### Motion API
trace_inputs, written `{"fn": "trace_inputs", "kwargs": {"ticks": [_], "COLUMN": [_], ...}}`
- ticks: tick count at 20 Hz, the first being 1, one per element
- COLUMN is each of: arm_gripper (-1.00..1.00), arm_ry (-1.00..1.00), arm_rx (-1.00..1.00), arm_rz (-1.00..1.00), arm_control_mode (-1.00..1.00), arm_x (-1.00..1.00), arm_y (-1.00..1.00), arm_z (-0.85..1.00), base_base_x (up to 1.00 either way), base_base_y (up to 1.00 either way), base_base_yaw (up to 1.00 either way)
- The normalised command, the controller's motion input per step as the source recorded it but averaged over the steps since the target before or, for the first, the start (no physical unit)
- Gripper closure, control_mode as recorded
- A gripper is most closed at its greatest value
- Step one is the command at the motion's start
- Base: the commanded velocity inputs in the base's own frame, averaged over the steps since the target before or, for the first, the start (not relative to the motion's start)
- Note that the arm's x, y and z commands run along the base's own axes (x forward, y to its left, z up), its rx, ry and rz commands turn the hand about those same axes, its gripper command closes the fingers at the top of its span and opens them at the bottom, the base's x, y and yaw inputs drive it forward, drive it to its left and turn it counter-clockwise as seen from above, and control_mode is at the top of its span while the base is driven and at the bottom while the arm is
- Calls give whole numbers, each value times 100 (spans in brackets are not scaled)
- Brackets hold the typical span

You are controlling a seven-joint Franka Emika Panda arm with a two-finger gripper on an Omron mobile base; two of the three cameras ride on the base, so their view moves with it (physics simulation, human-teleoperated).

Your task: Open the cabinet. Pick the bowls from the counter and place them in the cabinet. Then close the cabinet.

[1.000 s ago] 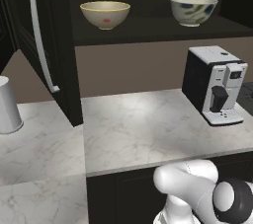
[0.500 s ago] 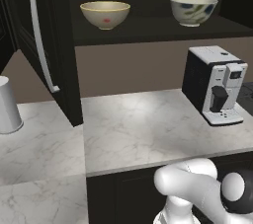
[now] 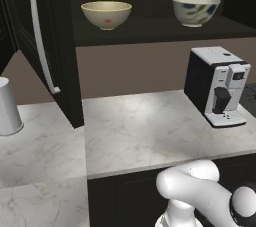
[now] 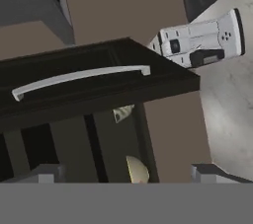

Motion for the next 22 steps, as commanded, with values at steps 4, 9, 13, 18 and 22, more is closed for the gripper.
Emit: {"fn": "trace_inputs", "kwargs": {"ticks": [4,9,13,18,22], "arm_gripper": [-100,-100,-100,-100,-100], "arm_ry": [-32,-29,-26,-16,-3], "arm_rx": [-9,-8,-5,-1,1], "arm_rz": [0,0,2,2,6], "arm_control_mode": [-100,-100,-100,-100,-100], "arm_x": [30,37,49,96,90], "arm_y": [-20,-13,-4,-28,-61], "arm_z": [-66,-78,-100,-65,-19], "base_base_x": [0,0,0,0,0], "base_base_y": [0,0,0,0,0], "base_base_yaw": [0,0,0,0,0]}}
